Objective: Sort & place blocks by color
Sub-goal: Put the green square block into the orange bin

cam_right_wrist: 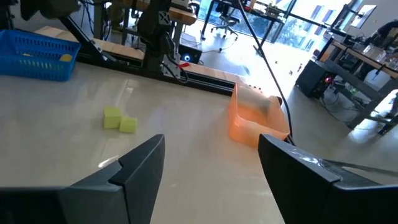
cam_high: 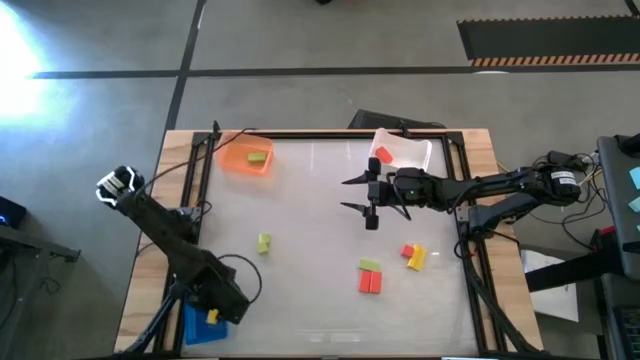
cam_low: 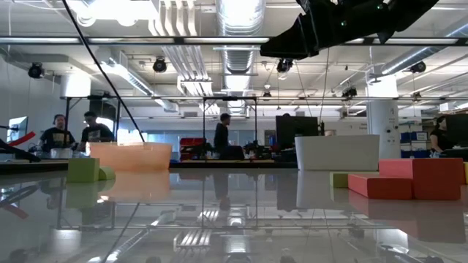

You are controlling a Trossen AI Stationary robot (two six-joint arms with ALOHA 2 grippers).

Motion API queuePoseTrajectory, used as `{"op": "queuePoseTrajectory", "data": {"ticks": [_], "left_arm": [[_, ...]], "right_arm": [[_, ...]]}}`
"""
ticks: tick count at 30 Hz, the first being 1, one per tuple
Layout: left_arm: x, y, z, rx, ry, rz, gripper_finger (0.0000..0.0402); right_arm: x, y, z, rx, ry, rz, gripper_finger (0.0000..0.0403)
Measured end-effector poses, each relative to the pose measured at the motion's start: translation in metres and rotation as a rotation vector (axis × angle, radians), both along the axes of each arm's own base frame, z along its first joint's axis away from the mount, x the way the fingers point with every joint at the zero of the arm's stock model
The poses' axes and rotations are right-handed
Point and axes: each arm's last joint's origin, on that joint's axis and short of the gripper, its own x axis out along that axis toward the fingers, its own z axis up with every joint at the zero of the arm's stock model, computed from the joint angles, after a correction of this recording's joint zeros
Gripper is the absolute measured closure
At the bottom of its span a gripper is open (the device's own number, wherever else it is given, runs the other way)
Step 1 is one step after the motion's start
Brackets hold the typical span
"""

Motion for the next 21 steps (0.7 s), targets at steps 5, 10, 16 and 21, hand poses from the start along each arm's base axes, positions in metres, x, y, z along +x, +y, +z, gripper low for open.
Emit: {"op": "queuePoseTrajectory", "data": {"ticks": [5, 10, 16, 21], "left_arm": [[0.013, 0.023, 0.010, 0.157, -0.313, -0.107, 0.0200], [0.032, 0.054, 0.001, 0.429, -0.522, -0.369, 0.0199], [0.046, 0.081, -0.020, 0.626, -0.562, -0.771, 0.0199], [0.045, 0.098, -0.049, 0.660, -0.546, -0.862, 0.0199]], "right_arm": [[-0.001, 0.000, -0.002, 0.043, 0.020, -0.009, 0.0154], [-0.002, 0.000, -0.007, 0.059, 0.068, -0.013, 0.0154], [-0.002, 0.000, -0.007, 0.074, 0.071, -0.017, 0.0154], [-0.002, 0.000, -0.007, 0.074, 0.066, -0.017, 0.0154]]}}
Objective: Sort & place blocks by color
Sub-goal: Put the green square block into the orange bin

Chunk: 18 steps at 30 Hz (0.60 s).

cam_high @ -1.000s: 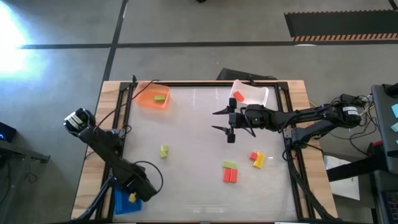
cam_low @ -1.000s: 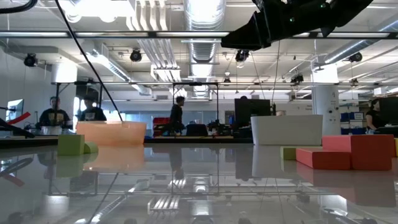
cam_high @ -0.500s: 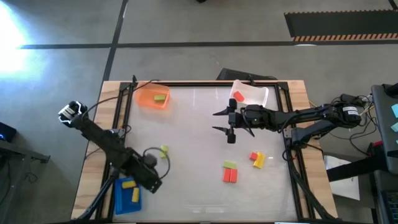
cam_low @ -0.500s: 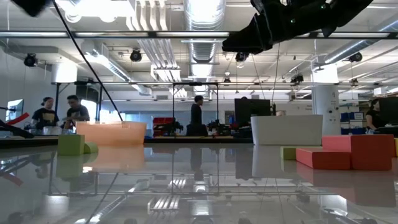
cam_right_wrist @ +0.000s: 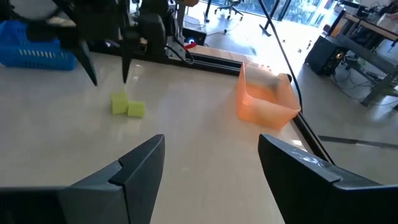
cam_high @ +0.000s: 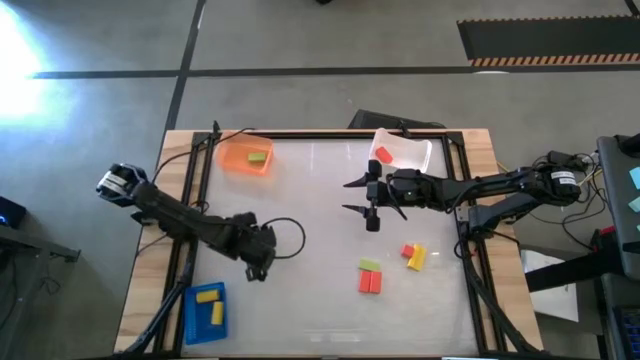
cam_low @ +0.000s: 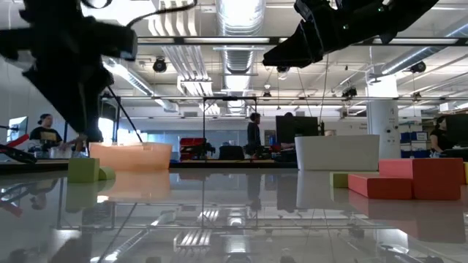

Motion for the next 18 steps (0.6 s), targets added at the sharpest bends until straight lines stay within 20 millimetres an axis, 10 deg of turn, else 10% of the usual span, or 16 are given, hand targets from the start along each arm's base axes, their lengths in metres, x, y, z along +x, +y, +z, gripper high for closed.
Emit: {"op": "queuePoseTrajectory", "data": {"ticks": [18], "left_arm": [[-0.012, 0.012, -0.050, 0.009, -0.062, 0.029, 0.0213]], "right_arm": [[0.000, 0.000, 0.000, 0.067, -0.007, -0.020, 0.0154]]}}
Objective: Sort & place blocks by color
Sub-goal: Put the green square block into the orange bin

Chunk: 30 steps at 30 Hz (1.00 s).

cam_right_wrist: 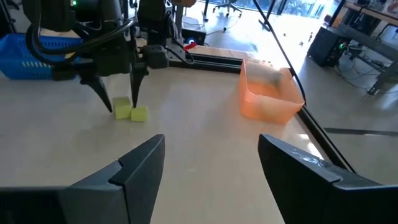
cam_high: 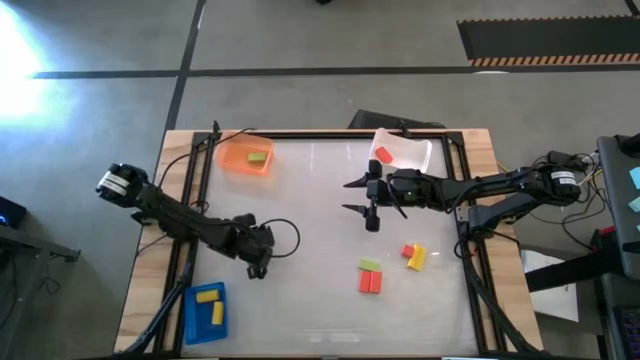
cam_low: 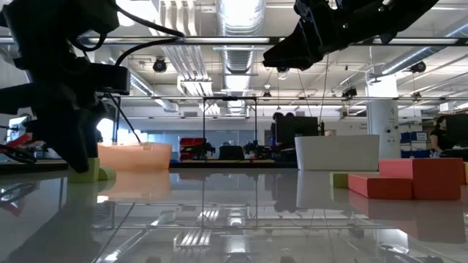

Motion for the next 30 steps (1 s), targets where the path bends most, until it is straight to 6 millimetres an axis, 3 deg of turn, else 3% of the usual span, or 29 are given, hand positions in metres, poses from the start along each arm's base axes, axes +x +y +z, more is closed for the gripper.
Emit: {"op": "queuePoseTrajectory", "data": {"ticks": [6, 12, 18, 23, 30], "left_arm": [[0.000, 0.000, 0.000, -0.004, 0.006, -0.002, 0.0283], [0.001, -0.002, 0.006, -0.051, 0.017, -0.018, 0.0286], [0.006, 0.000, 0.052, -0.066, -0.074, -0.090, 0.0286], [-0.001, 0.028, 0.088, -0.062, -0.172, -0.018, 0.0286], [-0.017, 0.093, 0.112, 0.061, -0.264, 0.175, 0.0286]], "right_arm": [[0.000, 0.000, 0.000, 0.003, 0.000, -0.001, 0.0154], [0.000, 0.000, 0.000, 0.009, -0.001, -0.003, 0.0154], [0.000, 0.000, -0.001, 0.026, 0.005, -0.008, 0.0154], [0.000, 0.000, -0.001, 0.026, 0.006, -0.009, 0.0154], [0.000, 0.000, -0.001, 0.025, 0.005, -0.009, 0.0154]]}}
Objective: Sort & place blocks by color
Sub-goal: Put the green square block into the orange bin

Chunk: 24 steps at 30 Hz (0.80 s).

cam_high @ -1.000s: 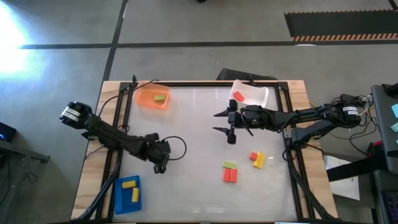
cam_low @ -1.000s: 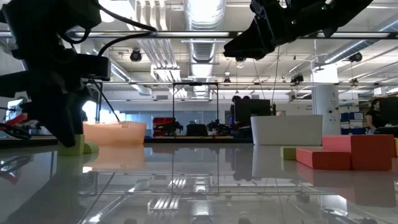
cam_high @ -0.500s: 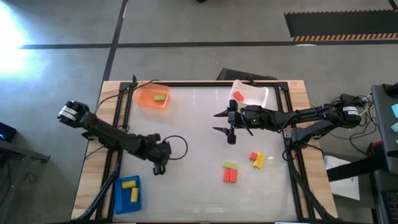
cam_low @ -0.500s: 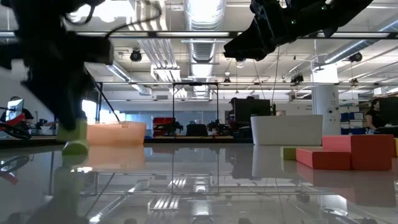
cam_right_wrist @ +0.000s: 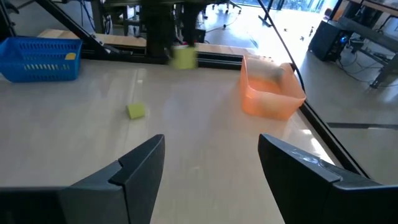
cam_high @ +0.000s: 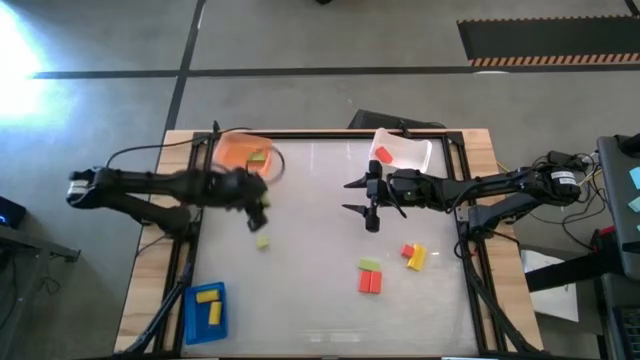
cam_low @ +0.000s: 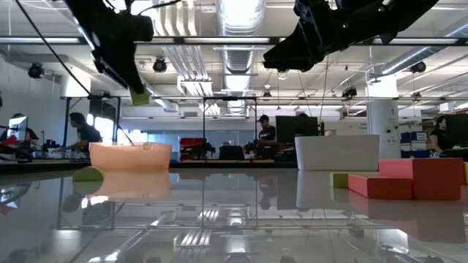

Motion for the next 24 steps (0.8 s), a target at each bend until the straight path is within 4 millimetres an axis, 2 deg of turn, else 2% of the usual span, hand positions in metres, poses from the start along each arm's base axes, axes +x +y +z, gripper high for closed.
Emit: {"op": "queuePoseTrajectory", "data": {"ticks": [4, 12, 19, 24], "left_arm": [[-0.009, 0.043, 0.003, 0.056, -0.001, 0.179, 0.0286], [-0.033, 0.122, -0.010, 0.090, 0.095, 0.486, 0.0286], [-0.042, 0.171, -0.034, 0.077, 0.172, 0.605, 0.0286], [-0.045, 0.196, -0.054, 0.042, 0.229, 0.659, 0.0286]], "right_arm": [[0.000, 0.000, 0.000, -0.003, 0.000, 0.000, 0.0154], [0.000, 0.000, 0.000, -0.035, 0.004, 0.009, 0.0154], [0.000, -0.003, 0.000, -0.084, 0.011, -0.056, 0.0154], [0.000, -0.003, 0.000, -0.089, 0.012, -0.057, 0.0154]]}}
